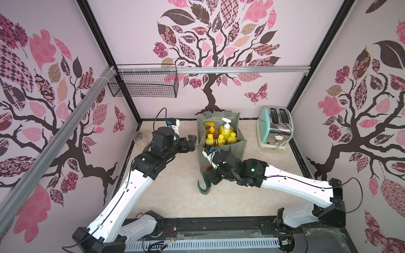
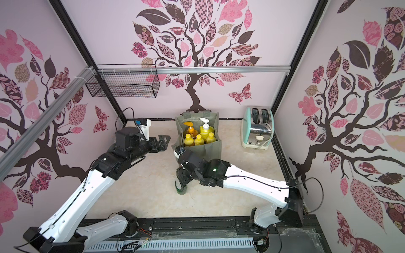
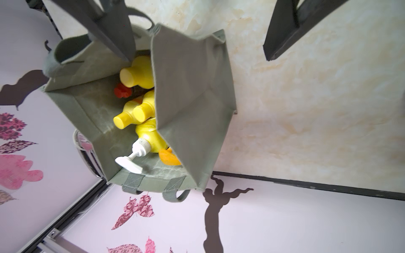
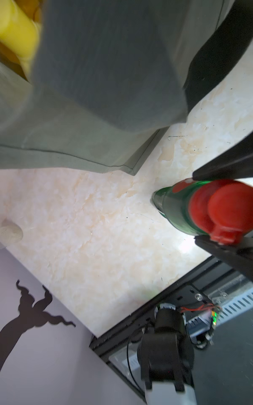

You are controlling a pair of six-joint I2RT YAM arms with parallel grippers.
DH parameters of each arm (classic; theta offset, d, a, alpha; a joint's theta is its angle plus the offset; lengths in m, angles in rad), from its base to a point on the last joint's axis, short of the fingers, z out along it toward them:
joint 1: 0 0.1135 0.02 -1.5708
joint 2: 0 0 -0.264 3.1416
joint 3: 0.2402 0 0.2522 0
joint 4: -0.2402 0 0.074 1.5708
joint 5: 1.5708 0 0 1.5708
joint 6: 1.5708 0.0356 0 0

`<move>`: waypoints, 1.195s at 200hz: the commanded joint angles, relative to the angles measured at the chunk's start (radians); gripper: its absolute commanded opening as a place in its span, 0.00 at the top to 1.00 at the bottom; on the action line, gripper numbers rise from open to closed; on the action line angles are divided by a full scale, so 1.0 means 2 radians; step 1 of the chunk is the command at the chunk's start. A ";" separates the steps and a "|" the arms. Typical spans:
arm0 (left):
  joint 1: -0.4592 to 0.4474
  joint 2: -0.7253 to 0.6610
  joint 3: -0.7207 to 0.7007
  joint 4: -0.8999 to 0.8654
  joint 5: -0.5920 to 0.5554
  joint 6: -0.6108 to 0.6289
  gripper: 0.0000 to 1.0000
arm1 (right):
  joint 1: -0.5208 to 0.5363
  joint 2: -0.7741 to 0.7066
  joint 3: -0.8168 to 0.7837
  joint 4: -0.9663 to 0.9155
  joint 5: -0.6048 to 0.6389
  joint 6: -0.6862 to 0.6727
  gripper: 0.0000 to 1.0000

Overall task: Pack dish soap into the shopping bag
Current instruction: Pick up the bottle of dish soap at the center of the board, then place the bottle of dish soap in the shopping bag.

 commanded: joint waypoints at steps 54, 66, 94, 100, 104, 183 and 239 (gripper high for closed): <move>0.001 0.046 -0.014 0.032 0.127 0.008 0.25 | 0.000 -0.117 0.164 -0.104 0.001 -0.010 1.00; 0.000 0.037 -0.031 0.040 0.135 0.004 0.37 | 0.000 -0.114 0.195 -0.118 0.013 -0.020 1.00; 0.000 0.004 -0.077 0.059 0.126 -0.006 0.82 | -0.002 -0.105 0.247 -0.127 0.048 -0.041 1.00; 0.000 0.001 -0.083 0.060 0.126 -0.007 0.86 | -0.003 -0.104 0.253 -0.122 0.053 -0.045 1.00; 0.000 -0.001 -0.085 0.060 0.126 -0.006 0.89 | -0.003 -0.103 0.257 -0.118 0.055 -0.047 1.00; -0.002 -0.016 -0.119 0.069 0.139 -0.012 1.00 | -0.059 0.012 0.424 -0.104 0.079 -0.114 1.00; -0.003 -0.026 -0.107 0.065 0.125 -0.013 1.00 | -0.173 0.122 0.500 -0.054 -0.005 -0.108 1.00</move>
